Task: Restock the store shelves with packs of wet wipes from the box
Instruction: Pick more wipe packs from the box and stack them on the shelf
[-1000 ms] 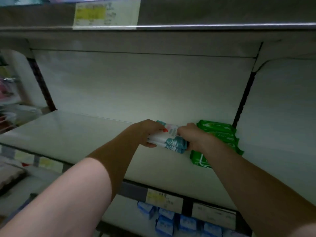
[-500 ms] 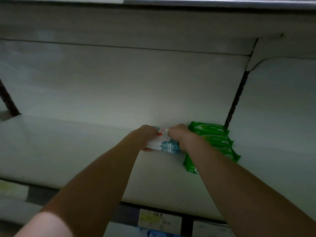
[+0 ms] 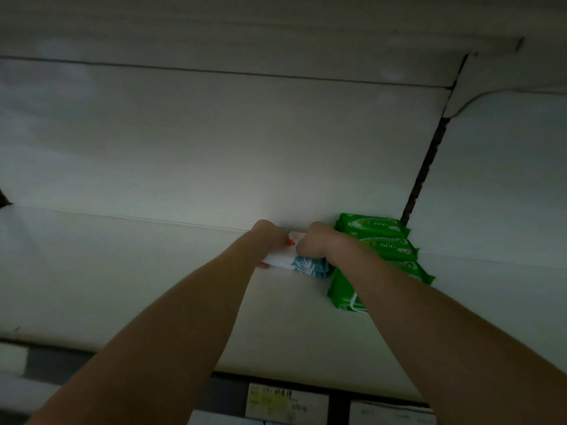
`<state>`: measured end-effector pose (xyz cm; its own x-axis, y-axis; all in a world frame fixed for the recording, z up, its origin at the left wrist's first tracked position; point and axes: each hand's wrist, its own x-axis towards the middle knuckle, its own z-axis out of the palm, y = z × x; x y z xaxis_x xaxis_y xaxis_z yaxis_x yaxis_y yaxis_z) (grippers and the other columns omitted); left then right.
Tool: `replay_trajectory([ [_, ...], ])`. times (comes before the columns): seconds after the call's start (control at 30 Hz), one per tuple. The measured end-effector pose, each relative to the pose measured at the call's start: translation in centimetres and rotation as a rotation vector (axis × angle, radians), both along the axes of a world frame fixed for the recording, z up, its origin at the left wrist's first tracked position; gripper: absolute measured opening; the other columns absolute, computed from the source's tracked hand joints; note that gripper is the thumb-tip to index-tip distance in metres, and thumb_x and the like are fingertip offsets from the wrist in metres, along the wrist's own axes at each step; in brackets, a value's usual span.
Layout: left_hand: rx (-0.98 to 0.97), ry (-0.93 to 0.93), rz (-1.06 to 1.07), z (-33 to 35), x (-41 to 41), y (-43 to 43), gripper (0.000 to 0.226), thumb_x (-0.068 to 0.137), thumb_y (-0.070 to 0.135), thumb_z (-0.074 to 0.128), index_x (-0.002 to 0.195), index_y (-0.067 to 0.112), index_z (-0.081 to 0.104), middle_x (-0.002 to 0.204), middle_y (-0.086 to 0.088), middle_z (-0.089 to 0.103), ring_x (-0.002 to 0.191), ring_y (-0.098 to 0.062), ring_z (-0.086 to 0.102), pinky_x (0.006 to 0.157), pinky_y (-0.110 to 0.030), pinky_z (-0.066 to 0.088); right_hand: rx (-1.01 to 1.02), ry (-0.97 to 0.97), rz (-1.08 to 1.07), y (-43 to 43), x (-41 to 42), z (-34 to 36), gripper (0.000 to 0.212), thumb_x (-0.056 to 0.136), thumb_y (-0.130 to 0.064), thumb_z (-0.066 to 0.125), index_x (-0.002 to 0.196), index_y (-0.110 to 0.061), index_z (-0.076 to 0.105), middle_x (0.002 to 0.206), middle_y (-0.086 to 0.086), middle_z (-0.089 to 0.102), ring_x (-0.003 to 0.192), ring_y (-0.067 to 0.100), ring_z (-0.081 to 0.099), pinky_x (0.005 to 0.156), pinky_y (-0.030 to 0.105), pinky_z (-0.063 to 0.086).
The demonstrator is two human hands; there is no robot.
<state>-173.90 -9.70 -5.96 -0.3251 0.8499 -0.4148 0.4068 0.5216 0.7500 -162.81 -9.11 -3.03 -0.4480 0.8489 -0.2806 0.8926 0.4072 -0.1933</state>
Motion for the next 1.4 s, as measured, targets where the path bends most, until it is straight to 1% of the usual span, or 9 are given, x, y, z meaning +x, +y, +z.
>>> replay_trajectory([
  [0.13, -0.115, 0.110, -0.001, 0.1, -0.8, 0.2, 0.035, 0.091, 0.028, 0.063, 0.114, 0.002, 0.060, 0.114, -0.018, 0.063, 0.102, -0.033, 0.062, 0.082, -0.040, 0.054, 0.098, -0.102, 0.078, 0.0, 0.1, -0.5, 0.035, 0.095, -0.019, 0.054, 0.124, -0.001, 0.054, 0.124, 0.017, 0.057, 0.111, 0.030, 0.056, 0.081, 0.032, 0.045],
  [0.33, -0.246, 0.113, -0.004, -0.2, -1.4, 0.4, 0.041, 0.092, 0.037, 0.063, 0.111, 0.002, 0.058, 0.085, -0.013, 0.059, 0.067, -0.024, 0.060, 0.055, -0.031, 0.054, 0.343, -0.187, 0.146, -0.6, 0.8, -2.6, 0.048, 0.091, -0.030, 0.060, 0.132, -0.011, 0.046, 0.130, 0.014, 0.047, 0.117, 0.030, 0.053, 0.089, 0.037, 0.045],
  [0.43, -0.119, 0.102, -0.086, -0.1, -1.0, 0.5, 0.021, 0.095, 0.025, 0.059, 0.101, 0.005, 0.059, 0.085, -0.011, 0.063, 0.067, -0.024, 0.064, 0.063, -0.033, 0.058, 0.404, -0.224, 0.163, -0.5, 0.8, -2.9, 0.047, 0.094, -0.029, 0.056, 0.136, -0.011, 0.043, 0.133, 0.013, 0.045, 0.120, 0.028, 0.051, 0.091, 0.036, 0.044],
  [0.57, -0.120, 0.061, -0.036, -0.5, -0.4, 0.7, 0.035, 0.094, 0.024, 0.062, 0.113, -0.004, 0.057, 0.096, -0.018, 0.062, 0.065, -0.024, 0.060, 0.075, -0.040, 0.058, 0.445, -0.244, 0.164, -0.3, 0.8, -3.0, 0.043, 0.096, -0.025, 0.052, 0.134, -0.008, 0.041, 0.133, 0.014, 0.045, 0.118, 0.027, 0.053, 0.088, 0.034, 0.044],
  [0.67, -0.136, 0.056, -0.020, -0.6, -0.3, 1.0, 0.045, 0.094, 0.032, 0.062, 0.117, -0.005, 0.053, 0.087, -0.016, 0.056, 0.063, -0.024, 0.058, 0.073, -0.040, 0.057, 0.453, -0.253, 0.158, 0.1, 0.6, -3.1, 0.044, 0.097, -0.026, 0.051, 0.134, -0.007, 0.039, 0.134, 0.015, 0.045, 0.119, 0.028, 0.052, 0.089, 0.034, 0.044],
  [0.83, -0.102, 0.168, -0.046, -0.5, -0.2, 1.3, 0.046, 0.095, 0.034, 0.058, 0.121, -0.005, 0.051, 0.076, -0.016, 0.053, 0.057, -0.023, 0.054, 0.051, -0.034, 0.051, 0.439, -0.266, 0.172, 0.4, 0.4, -3.0, 0.049, 0.096, -0.032, 0.052, 0.137, -0.008, 0.037, 0.135, 0.014, 0.043, 0.120, 0.026, 0.050, 0.090, 0.033, 0.043],
  [1.07, -0.105, 0.207, -0.034, -1.0, -0.3, 1.4, 0.050, 0.094, 0.040, 0.057, 0.123, 0.000, 0.049, 0.086, -0.017, 0.056, 0.059, -0.021, 0.057, 0.047, -0.031, 0.048, 0.434, -0.256, 0.165, 0.7, 0.2, -3.1, 0.042, 0.097, -0.024, 0.050, 0.136, -0.009, 0.041, 0.135, 0.014, 0.044, 0.119, 0.027, 0.051, 0.091, 0.034, 0.043],
  [1.23, -0.078, 0.183, 0.027, -0.4, -1.2, -0.1, 0.036, 0.098, 0.032, 0.053, 0.116, 0.002, 0.047, 0.099, -0.016, 0.054, 0.061, -0.020, 0.055, 0.050, -0.031, 0.046, 0.436, -0.214, 0.200, 0.3, 0.2, -2.6, 0.042, 0.095, -0.028, 0.054, 0.131, -0.009, 0.046, 0.131, 0.013, 0.046, 0.116, 0.028, 0.052, 0.085, 0.033, 0.042],
  [1.4, -0.040, 0.177, 0.121, 1.0, -2.4, -3.3, 0.034, 0.097, 0.028, 0.055, 0.118, 0.002, 0.049, 0.109, -0.015, 0.055, 0.064, -0.019, 0.056, 0.060, -0.033, 0.050, 0.422, -0.125, 0.302, -1.6, -0.5, -1.0, 0.056, 0.094, -0.053, 0.049, 0.131, -0.011, 0.046, 0.127, 0.012, 0.049, 0.113, 0.028, 0.053, 0.082, 0.033, 0.040],
])
